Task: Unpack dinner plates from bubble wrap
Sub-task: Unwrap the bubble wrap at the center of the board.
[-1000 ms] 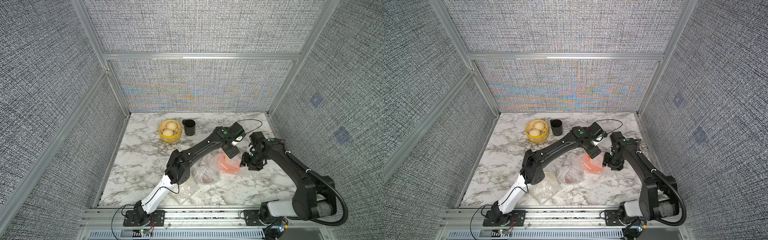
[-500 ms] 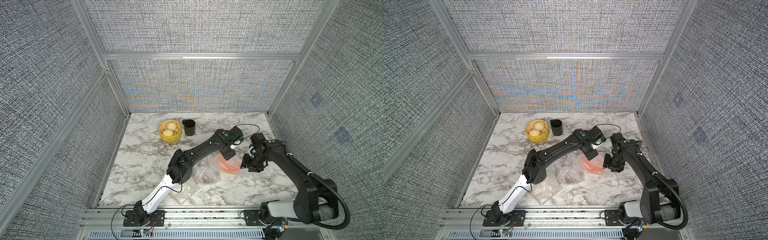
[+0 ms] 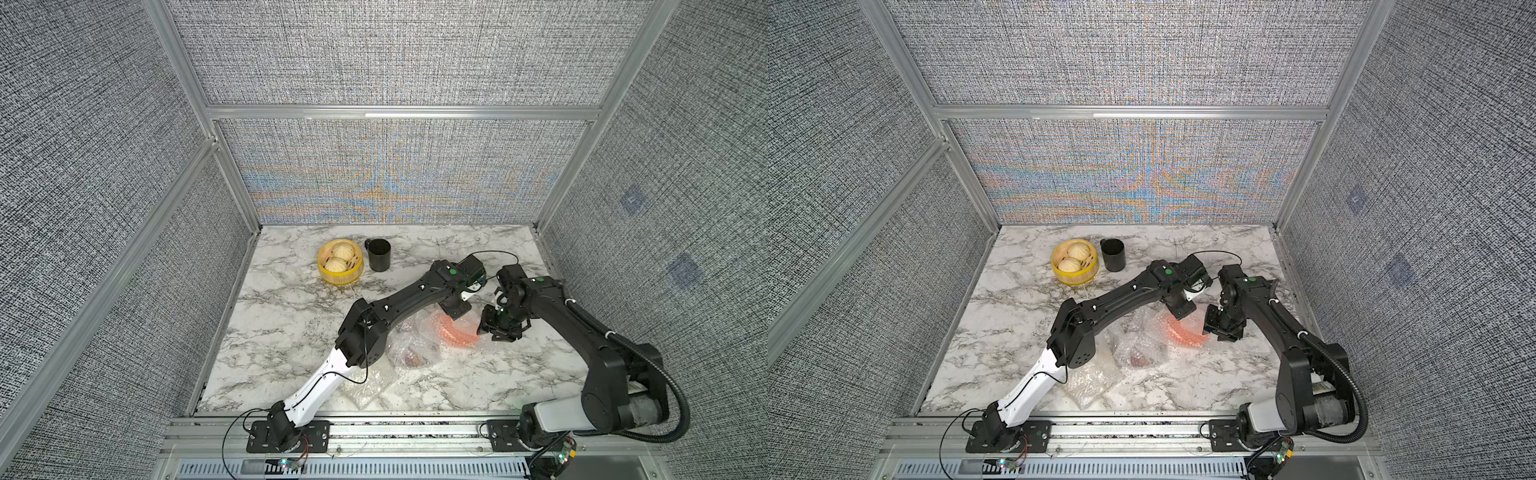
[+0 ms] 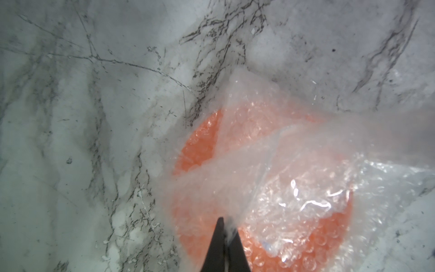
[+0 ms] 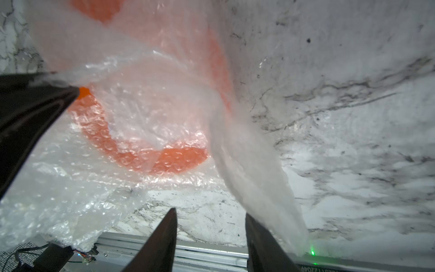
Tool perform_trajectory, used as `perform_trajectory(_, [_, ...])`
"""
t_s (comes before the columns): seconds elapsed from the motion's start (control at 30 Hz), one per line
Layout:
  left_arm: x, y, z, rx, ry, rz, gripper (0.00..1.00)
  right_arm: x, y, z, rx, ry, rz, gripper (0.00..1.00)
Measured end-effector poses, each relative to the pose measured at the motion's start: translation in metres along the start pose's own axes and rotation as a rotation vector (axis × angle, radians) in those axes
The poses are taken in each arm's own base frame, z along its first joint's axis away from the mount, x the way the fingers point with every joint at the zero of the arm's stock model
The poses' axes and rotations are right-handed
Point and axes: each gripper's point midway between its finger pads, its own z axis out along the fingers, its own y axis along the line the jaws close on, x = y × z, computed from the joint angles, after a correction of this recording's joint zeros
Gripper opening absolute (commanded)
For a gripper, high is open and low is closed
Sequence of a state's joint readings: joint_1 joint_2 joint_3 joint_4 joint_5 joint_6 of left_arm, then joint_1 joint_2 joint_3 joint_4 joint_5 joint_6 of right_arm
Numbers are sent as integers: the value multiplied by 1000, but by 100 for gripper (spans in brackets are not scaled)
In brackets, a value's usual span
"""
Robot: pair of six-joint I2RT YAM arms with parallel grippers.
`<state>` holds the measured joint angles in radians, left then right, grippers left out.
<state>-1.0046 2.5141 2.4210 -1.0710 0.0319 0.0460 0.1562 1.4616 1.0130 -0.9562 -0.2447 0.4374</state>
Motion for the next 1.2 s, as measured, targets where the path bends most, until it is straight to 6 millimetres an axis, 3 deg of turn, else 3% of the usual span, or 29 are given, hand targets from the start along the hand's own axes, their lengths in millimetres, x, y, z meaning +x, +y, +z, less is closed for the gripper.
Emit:
perform_trajectory(0.17, [-2,-6,-8,39,-21,-63,0,-20,4,19,-21,-7,39,29])
perform_trajectory(0.3, [-6,-3,-18,34,-48,-150,0,-30,-13,42,-12,4,119,24])
perform_trajectory(0.43, [0,18,-27,41,-63,-278,0,-30,-38,56,5,38,222,23])
perform_trajectory(0.67, [15,51,-23,137,-55,-492,0,-35,-55,56,-49,32,319,24])
perform_trajectory(0.7, [18,55,-21,146,-49,-520,0,-35,-59,55,-51,33,333,26])
perform_trajectory(0.77, [21,55,-20,172,-43,-546,29,-34,-60,52,-54,21,328,33])
perform_trajectory(0.8, [21,53,-20,180,-45,-542,38,-34,-58,48,-58,2,307,38])
perform_trajectory(0.87, [18,51,-25,185,-58,-542,46,-38,-51,32,-46,-61,239,44])
perform_trajectory(1.0, [13,47,-32,206,-77,-532,49,-49,-5,-14,-82,-204,-6,51])
perform_trajectory(1.1, [14,46,-31,210,-73,-515,48,-58,0,-27,-52,-247,-98,51])
perform_trajectory(1.2, [13,45,-31,214,-73,-502,48,-62,0,-25,-23,-247,-180,52])
